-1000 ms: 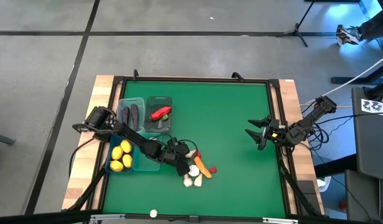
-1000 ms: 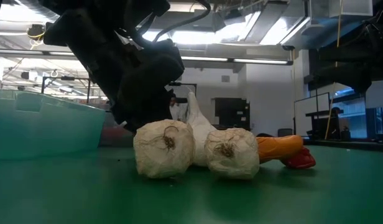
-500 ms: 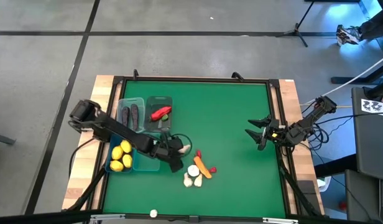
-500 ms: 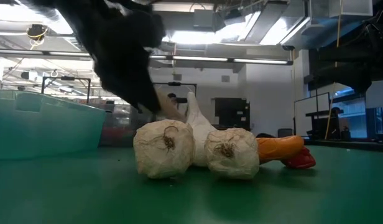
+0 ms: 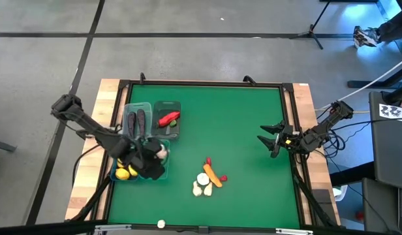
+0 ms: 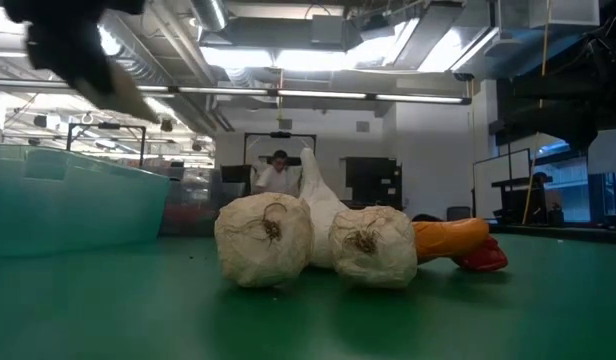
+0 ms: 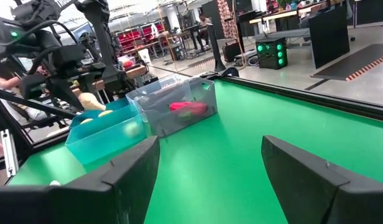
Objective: Sort produce into baskets
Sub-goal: Put the white garlic into the green bin
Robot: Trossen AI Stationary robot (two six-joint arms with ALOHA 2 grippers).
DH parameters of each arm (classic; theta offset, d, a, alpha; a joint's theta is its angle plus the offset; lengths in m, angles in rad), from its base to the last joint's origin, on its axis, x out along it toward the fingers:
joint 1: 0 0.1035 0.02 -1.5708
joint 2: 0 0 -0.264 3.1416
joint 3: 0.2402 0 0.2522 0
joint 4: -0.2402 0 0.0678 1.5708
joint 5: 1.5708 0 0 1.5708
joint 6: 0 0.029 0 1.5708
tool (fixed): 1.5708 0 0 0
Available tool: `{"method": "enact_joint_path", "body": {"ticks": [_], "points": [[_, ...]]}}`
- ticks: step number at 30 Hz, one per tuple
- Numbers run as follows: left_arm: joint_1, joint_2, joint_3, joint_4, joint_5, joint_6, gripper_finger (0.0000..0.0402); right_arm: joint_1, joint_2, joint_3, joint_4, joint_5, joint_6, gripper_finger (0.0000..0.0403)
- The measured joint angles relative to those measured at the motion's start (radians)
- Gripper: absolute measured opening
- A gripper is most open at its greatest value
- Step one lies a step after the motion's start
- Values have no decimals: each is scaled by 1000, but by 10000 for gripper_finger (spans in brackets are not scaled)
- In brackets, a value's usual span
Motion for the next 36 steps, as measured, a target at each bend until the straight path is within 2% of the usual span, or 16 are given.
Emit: {"method": "enact_joint_path", "body": {"ticks": [7, 16, 29, 32, 36], "points": [[-77, 1, -9, -137, -22, -156, 146, 0, 0, 0, 0, 0, 0, 280], [-77, 3, -23, -136, -49, -112, 152, 0, 0, 0, 1, 0, 0, 280], [-77, 3, -23, -149, -23, -57, 252, 0, 0, 0, 1, 0, 0, 280], [-83, 3, -23, -100, 29, -14, 265, 0, 0, 0, 1, 0, 0, 280], [-129, 3, -23, 87, 102, 60, 268, 0, 0, 0, 1, 0, 0, 280]]}}
